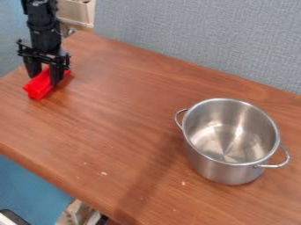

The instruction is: Put the red object in the metal pot

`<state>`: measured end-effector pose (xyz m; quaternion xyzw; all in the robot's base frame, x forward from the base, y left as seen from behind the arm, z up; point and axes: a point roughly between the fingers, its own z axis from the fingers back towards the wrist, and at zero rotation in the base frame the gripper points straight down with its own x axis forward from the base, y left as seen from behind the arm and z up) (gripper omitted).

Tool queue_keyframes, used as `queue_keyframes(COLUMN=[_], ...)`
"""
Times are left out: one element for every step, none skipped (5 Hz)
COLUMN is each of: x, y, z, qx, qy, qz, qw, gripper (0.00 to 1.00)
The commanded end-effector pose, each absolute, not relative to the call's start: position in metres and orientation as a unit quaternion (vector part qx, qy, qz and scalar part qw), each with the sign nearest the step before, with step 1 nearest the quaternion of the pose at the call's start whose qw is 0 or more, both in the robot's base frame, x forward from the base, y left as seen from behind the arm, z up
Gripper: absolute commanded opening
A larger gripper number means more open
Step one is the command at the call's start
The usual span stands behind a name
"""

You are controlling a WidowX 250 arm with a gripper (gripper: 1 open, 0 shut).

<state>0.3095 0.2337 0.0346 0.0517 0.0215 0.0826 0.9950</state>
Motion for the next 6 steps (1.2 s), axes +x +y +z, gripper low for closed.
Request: queue_keyframes(x=[0.3173, 0.3176, 0.3179, 0.3182, 0.3183, 0.3185], y=[0.2297, 0.2286, 0.2276, 0.2268, 0.2262, 0.2258], z=[0.0521, 0.051, 0.0499, 0.0487, 0.0481, 0.0474], qx=[0.065, 0.065, 0.065, 0.065, 0.066, 0.067], qy=[-0.003, -0.005, -0.006, -0.007, -0.009, -0.012], qz=[0.081, 0.08, 0.078, 0.077, 0.075, 0.073], qw=[0.995, 0.995, 0.995, 0.995, 0.995, 0.995], gripper=[0.0, 0.0, 0.0, 0.0, 0.0, 0.0])
